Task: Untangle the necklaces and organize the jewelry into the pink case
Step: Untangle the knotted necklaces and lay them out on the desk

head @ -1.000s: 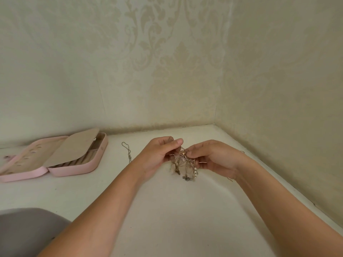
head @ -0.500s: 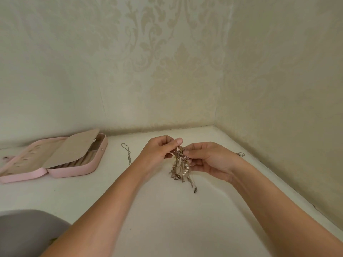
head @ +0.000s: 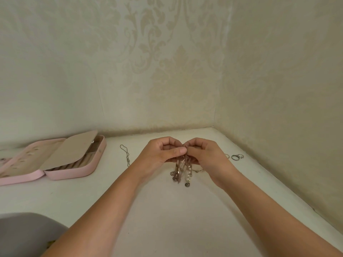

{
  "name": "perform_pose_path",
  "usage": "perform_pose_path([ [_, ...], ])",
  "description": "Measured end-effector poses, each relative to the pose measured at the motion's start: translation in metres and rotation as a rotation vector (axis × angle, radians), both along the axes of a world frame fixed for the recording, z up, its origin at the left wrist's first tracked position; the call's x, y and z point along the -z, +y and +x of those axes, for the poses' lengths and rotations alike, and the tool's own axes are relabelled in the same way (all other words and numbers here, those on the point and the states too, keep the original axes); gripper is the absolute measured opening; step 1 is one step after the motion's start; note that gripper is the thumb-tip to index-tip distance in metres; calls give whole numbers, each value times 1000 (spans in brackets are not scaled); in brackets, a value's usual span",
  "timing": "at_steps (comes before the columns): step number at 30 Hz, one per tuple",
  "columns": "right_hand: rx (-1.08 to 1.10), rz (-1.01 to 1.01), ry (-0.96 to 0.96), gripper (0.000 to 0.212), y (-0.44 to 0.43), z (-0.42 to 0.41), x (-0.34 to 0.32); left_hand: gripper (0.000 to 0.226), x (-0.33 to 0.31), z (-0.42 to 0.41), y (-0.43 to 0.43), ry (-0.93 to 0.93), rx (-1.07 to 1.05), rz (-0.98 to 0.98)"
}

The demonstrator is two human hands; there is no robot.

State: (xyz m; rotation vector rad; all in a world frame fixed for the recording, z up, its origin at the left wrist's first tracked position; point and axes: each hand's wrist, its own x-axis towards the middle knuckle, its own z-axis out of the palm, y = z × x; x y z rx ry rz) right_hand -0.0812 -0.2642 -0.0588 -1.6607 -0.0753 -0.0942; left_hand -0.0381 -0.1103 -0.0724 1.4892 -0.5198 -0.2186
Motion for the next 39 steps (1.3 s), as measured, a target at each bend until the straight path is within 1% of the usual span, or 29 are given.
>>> perform_pose_path([
  [6,14,44,-34,6,-1,-1,0,30,-1,0,-1,-4,-54,-24],
  [9,3,101,5,9,-2,0,2,20,-1,0,0,-29,-105,-25],
  [11,-25,170,53,10,-4,0,3,10,-1,2,1,-51,-139,-16],
  [13,-57,228,100,11,-4,1,4,6,0,4,1,-67,-152,-3],
  [15,-76,289,159,10,-2,3,5,8,1,4,1,-65,-131,-6],
  [17,-92,405,228,10,0,3,4,12,0,4,1,-53,-104,-17],
  [19,-117,538,284,13,1,2,0,11,1,4,1,-35,-72,-37],
  [22,-199,681,293,16,2,0,-3,9,1,4,1,-8,-9,-86],
  [24,-237,709,290,14,2,1,-4,8,0,3,0,19,22,-126],
  [26,-234,656,268,13,0,3,-4,10,-1,2,-1,49,34,-166],
  [27,-213,588,236,15,-2,3,-4,11,-1,2,-1,65,38,-190],
  [30,-27,250,85,10,-4,2,-6,8,-1,2,-2,122,54,-262],
  [33,179,-51,-38,5,-3,1,-5,8,-3,1,-4,150,57,-270],
  [35,257,-326,-112,9,0,1,-3,7,-2,-2,-7,175,70,-272],
  [36,273,-428,-143,13,2,1,-2,7,-3,-3,-8,197,70,-272],
  [37,280,-501,-166,17,4,1,-1,6,-3,-4,-9,221,70,-267],
  [39,291,-581,-197,27,7,1,-1,6,-4,-4,-9,257,82,-250],
])
